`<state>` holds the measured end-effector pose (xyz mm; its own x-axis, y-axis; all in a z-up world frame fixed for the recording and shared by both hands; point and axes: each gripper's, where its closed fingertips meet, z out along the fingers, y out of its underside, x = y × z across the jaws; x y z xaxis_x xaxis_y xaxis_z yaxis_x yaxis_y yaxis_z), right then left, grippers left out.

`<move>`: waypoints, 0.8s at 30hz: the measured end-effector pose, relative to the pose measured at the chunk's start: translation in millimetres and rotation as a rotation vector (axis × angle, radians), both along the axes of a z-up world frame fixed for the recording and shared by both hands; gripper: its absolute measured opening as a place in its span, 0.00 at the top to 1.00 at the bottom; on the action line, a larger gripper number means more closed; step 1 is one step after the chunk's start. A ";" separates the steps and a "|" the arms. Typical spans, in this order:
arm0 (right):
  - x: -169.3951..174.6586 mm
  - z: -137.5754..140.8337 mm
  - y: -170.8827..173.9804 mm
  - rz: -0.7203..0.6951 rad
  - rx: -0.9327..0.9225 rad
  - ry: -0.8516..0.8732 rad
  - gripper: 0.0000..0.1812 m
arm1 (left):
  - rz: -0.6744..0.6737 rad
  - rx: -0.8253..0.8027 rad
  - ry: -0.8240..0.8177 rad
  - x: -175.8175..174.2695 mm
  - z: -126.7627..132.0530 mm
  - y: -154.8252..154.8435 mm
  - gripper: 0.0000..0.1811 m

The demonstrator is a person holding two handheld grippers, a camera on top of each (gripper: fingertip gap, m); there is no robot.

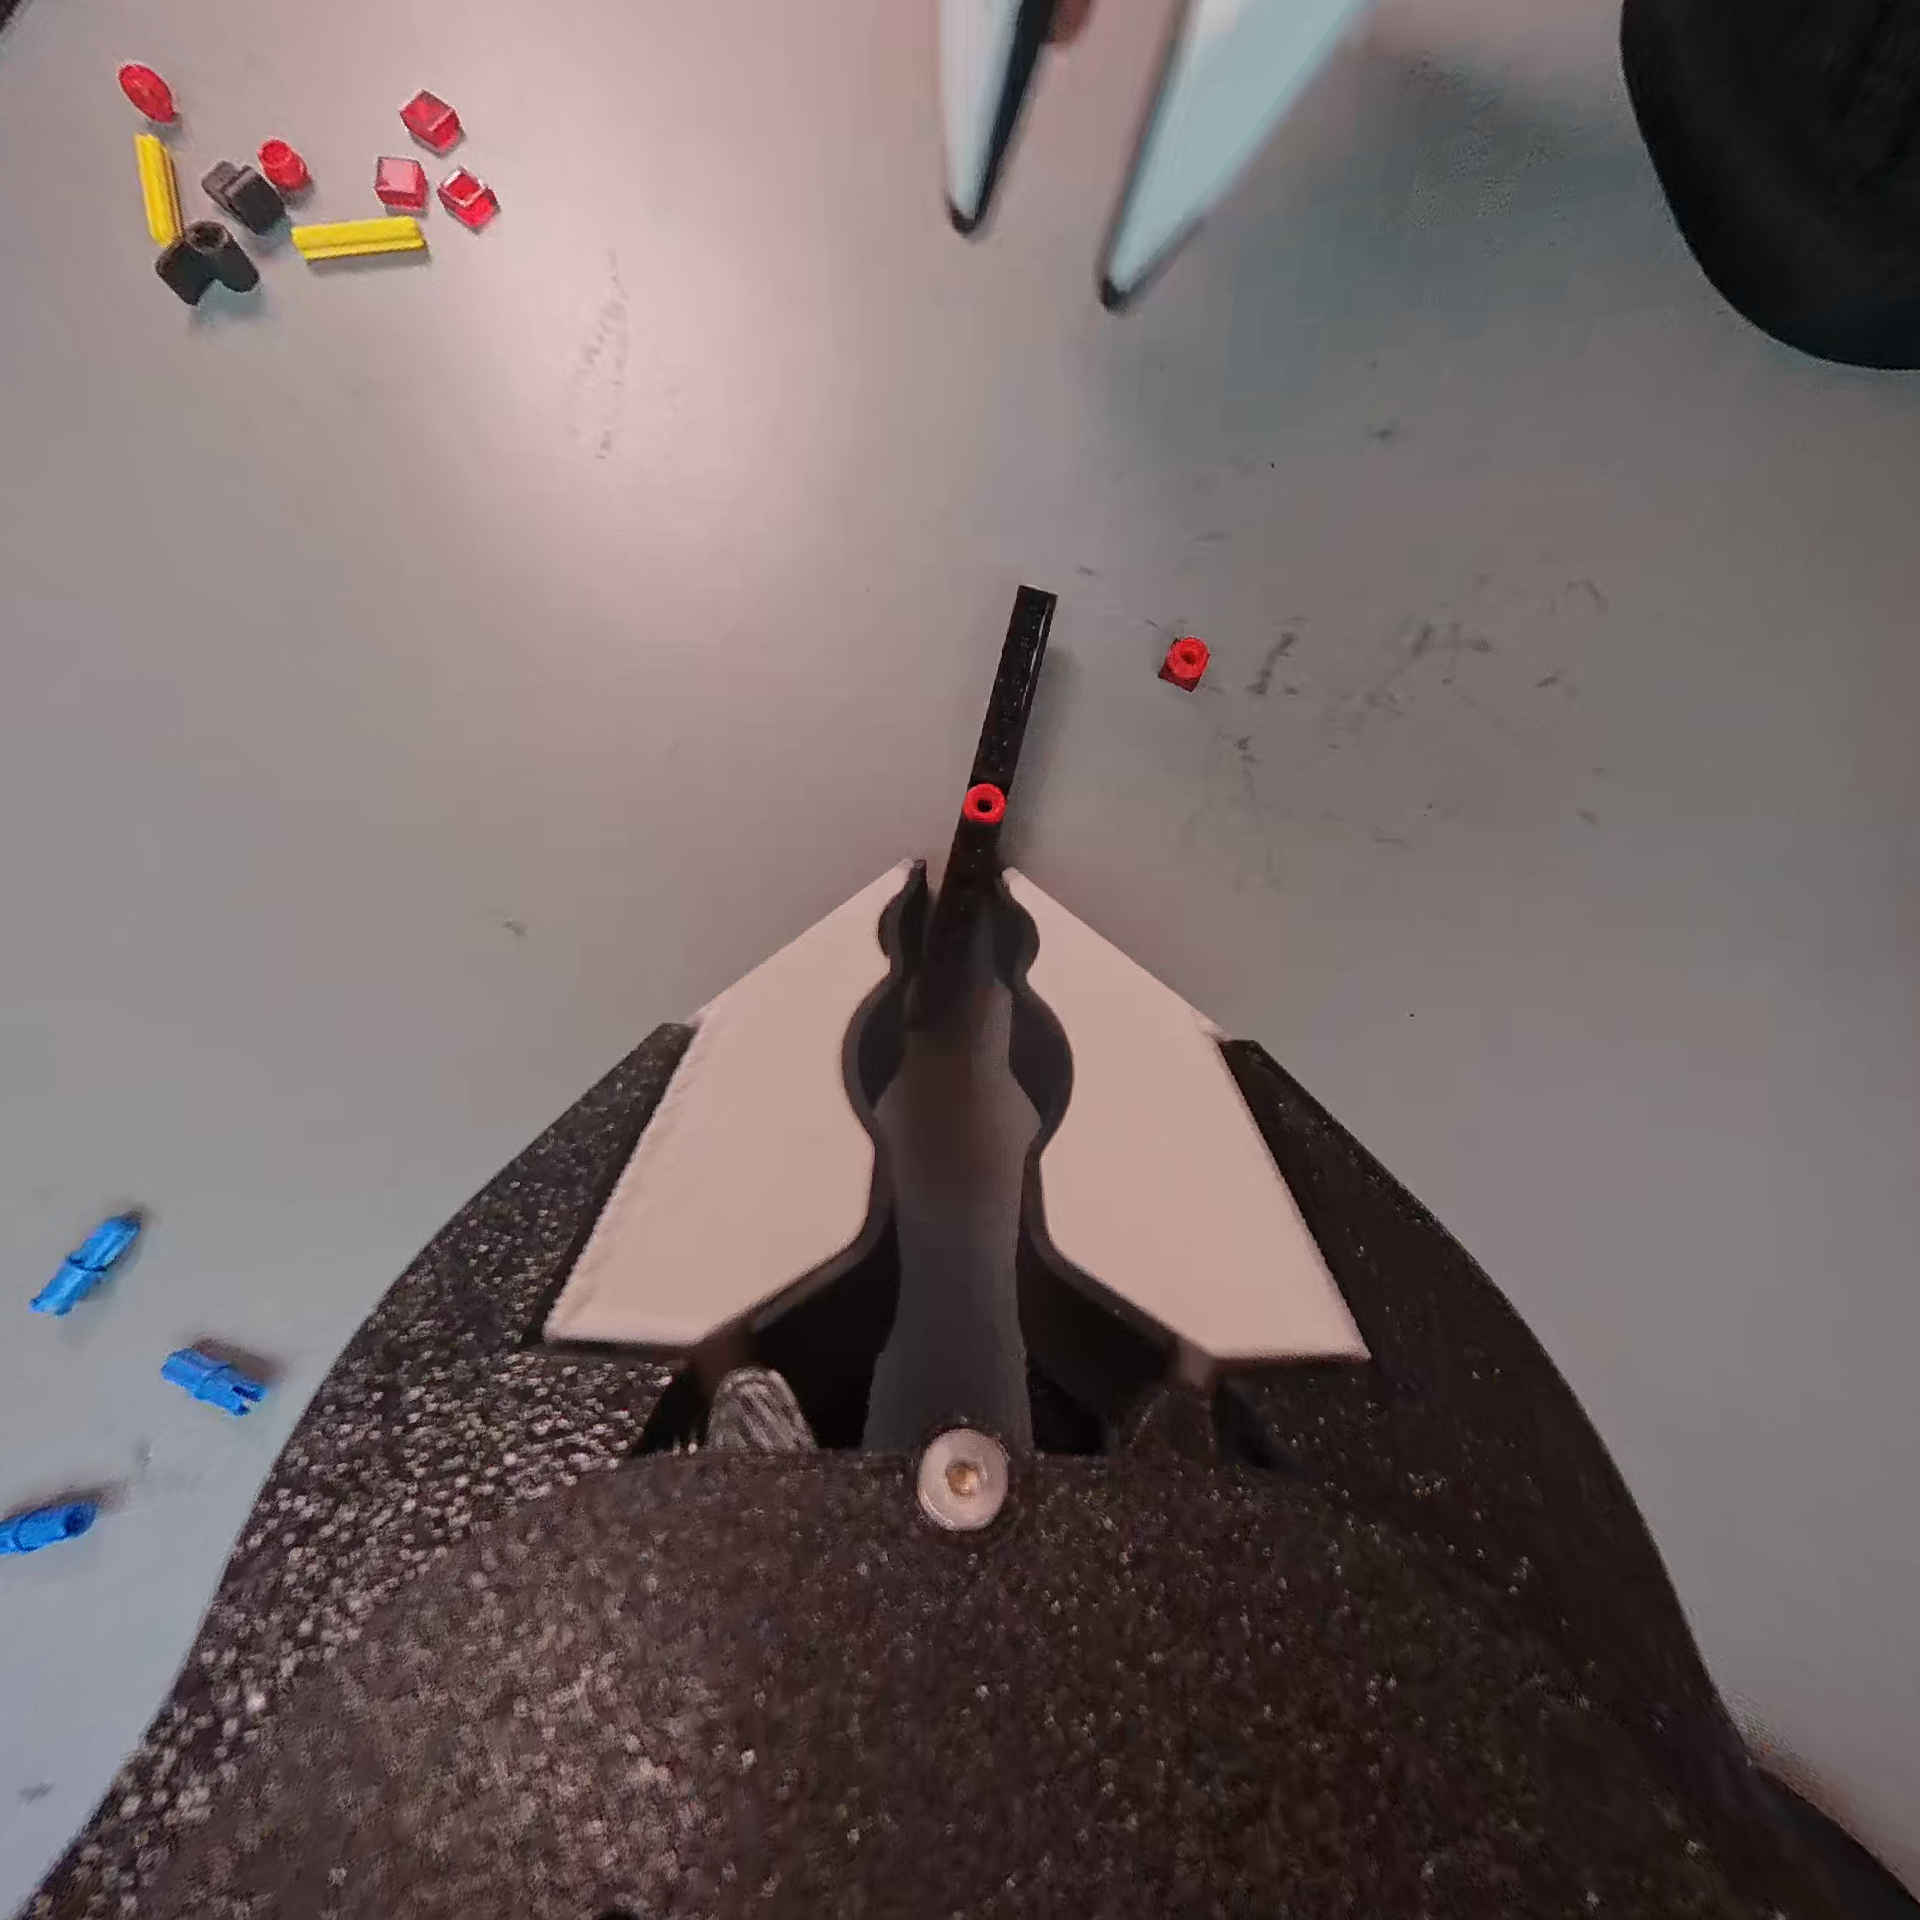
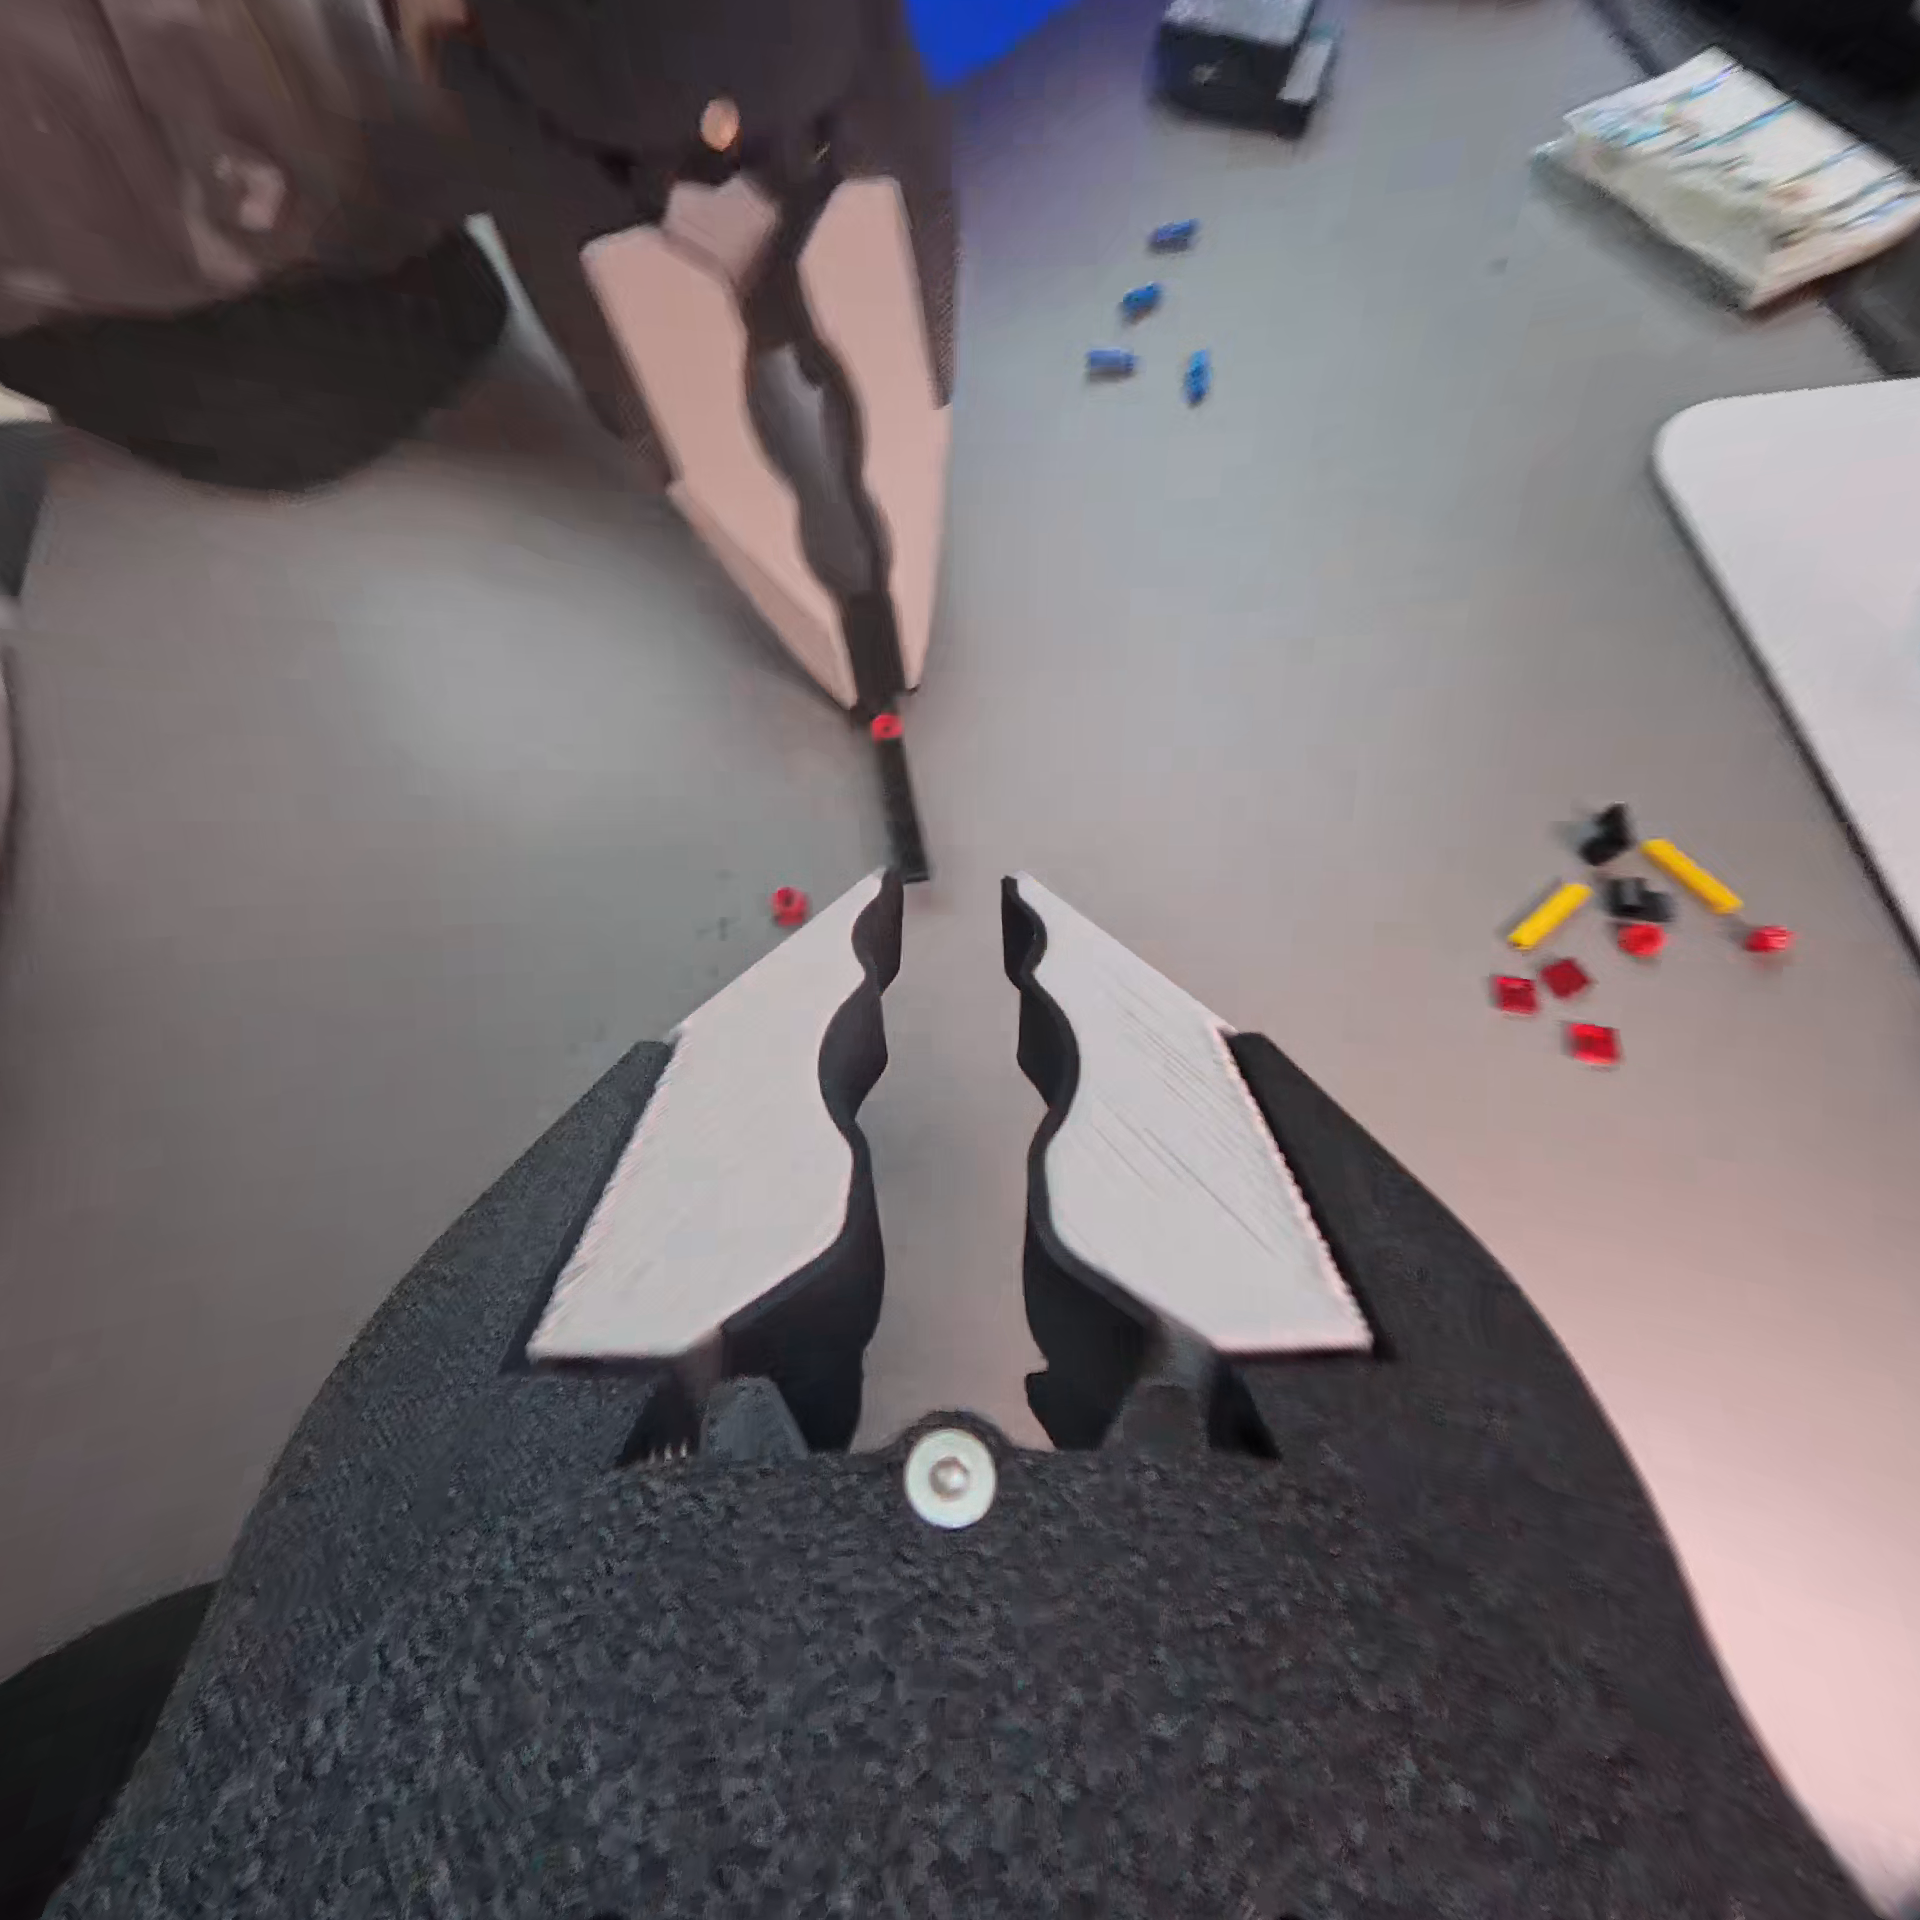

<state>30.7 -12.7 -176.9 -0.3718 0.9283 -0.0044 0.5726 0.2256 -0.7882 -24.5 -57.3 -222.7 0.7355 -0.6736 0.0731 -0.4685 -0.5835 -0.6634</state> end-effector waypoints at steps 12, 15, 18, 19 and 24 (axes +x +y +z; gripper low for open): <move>2.2 -42.2 -44.4 0.111 0.096 -0.135 0.97 | 0.004 0.034 -0.166 12.9 23.4 3.0 0.88; 0.5 -34.4 -42.9 0.098 0.059 -0.075 0.97 | -0.015 0.007 -0.296 23.0 34.3 -0.2 0.88; -7.7 9.0 -44.9 0.074 -0.131 0.147 0.97 | -0.046 0.029 -0.476 36.3 59.2 -1.2 0.86; -10.0 26.1 -41.5 0.048 -0.207 0.219 0.97 | -0.070 0.074 -0.531 41.5 72.8 -2.1 0.86; -14.1 74.5 -35.5 -0.018 -0.538 0.382 0.97 | -0.045 0.301 -0.560 49.4 110.2 4.9 0.88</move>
